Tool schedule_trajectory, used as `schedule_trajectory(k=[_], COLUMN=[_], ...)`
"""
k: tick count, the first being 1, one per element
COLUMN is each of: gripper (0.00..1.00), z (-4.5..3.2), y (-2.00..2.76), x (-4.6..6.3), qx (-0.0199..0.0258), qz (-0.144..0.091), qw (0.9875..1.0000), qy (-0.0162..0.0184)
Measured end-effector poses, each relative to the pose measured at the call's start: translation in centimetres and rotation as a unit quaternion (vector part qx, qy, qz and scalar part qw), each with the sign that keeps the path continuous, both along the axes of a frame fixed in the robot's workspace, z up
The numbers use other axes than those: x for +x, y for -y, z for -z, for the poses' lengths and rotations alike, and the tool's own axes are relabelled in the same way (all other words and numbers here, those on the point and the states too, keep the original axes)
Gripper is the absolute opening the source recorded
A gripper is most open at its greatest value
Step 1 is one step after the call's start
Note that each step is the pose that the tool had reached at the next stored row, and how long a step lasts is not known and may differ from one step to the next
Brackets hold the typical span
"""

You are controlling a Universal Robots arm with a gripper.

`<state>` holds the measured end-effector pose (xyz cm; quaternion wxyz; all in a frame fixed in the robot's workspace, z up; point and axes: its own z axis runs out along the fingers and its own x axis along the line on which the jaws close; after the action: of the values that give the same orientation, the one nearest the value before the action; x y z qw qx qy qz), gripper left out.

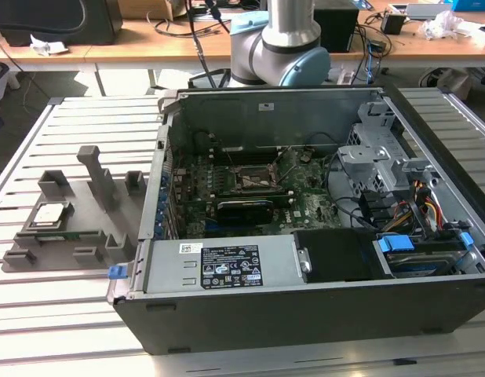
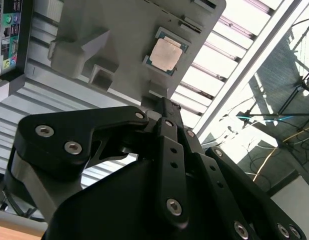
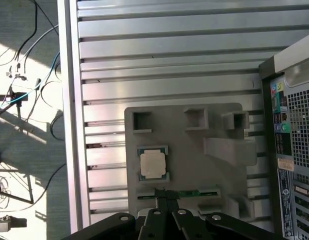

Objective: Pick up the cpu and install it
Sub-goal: 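Reach for the cpu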

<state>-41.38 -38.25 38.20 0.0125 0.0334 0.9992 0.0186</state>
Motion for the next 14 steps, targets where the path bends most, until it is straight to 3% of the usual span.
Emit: schedule_trajectory(k=[5,8,14], gripper=[0.11,0.11,0.11], z=[0.06,0.1,0.09], y=[-0.46,-0.52,-0.52], x=[-0.6,-1.2,-1.3], qx=[-0.0007,-0.0013,-0.0016], qz=[-0.009,-0.018,-0.02], qw=[1.0,0.9998,0.9998], qy=[0.0001,0.0,0.0])
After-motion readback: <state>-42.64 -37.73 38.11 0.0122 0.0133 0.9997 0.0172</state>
